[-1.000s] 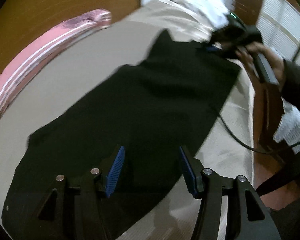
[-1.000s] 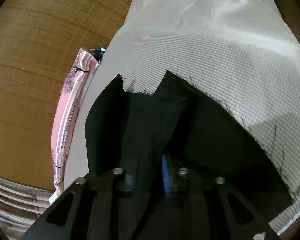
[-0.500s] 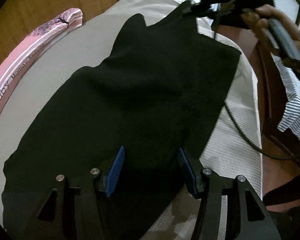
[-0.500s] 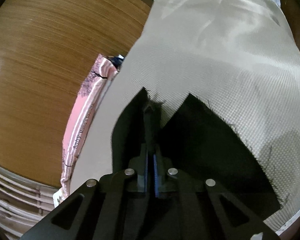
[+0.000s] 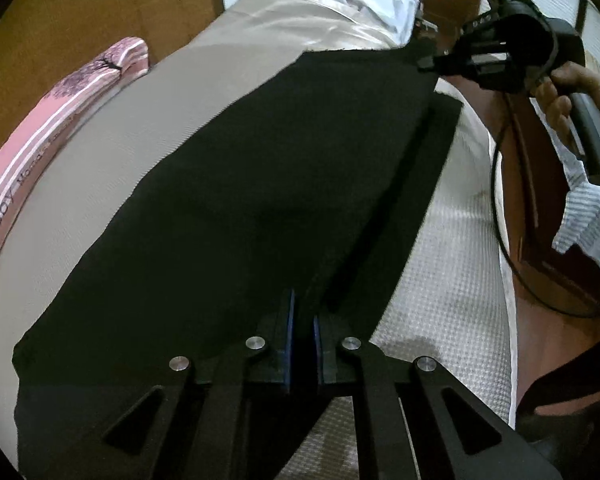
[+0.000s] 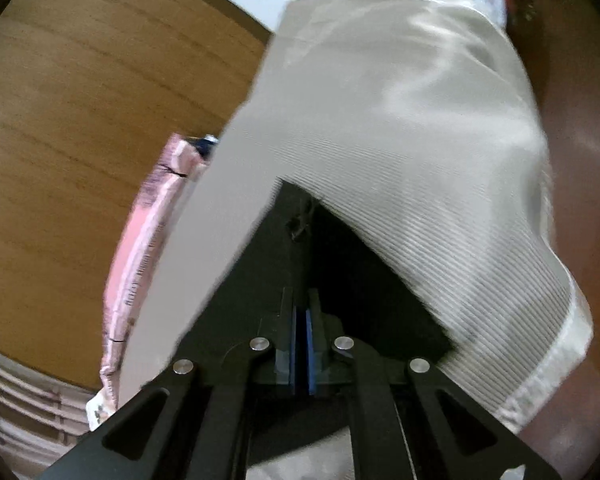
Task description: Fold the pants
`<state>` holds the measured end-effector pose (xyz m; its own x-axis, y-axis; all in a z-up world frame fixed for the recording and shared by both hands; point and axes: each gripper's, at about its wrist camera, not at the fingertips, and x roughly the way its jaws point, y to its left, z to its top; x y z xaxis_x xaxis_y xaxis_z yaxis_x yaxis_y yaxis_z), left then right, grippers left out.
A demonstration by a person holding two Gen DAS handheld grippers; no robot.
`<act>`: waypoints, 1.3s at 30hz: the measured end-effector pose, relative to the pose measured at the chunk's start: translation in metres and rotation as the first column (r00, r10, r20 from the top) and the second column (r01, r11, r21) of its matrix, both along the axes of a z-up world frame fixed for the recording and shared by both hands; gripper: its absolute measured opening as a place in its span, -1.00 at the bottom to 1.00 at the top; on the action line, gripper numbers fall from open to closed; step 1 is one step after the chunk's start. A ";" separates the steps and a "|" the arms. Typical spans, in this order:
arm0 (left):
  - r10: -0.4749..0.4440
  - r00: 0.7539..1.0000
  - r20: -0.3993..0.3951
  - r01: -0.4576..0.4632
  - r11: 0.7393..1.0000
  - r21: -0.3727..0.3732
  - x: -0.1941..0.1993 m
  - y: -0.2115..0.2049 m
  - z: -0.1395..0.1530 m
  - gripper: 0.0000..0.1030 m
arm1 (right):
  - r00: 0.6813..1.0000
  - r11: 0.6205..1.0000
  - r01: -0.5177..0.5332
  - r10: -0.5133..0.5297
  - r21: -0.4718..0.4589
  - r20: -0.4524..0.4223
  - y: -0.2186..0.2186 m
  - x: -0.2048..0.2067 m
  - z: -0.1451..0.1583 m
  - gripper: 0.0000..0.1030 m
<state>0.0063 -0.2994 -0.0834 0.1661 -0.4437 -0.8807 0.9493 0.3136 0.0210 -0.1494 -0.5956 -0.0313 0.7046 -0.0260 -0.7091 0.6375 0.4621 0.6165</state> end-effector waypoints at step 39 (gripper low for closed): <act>0.373 0.899 -0.229 -0.389 0.921 -0.027 0.053 0.197 0.007 -0.04 | 0.942 0.974 0.126 -0.176 -0.186 -0.287 0.010 -0.026 -0.006 -0.45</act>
<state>0.0596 -0.1023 -0.0766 0.1447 -0.4466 -0.8830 0.7358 0.6452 -0.2057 -0.1758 -0.5855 -0.0373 0.4388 -0.2481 -0.8637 0.8509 0.4237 0.3106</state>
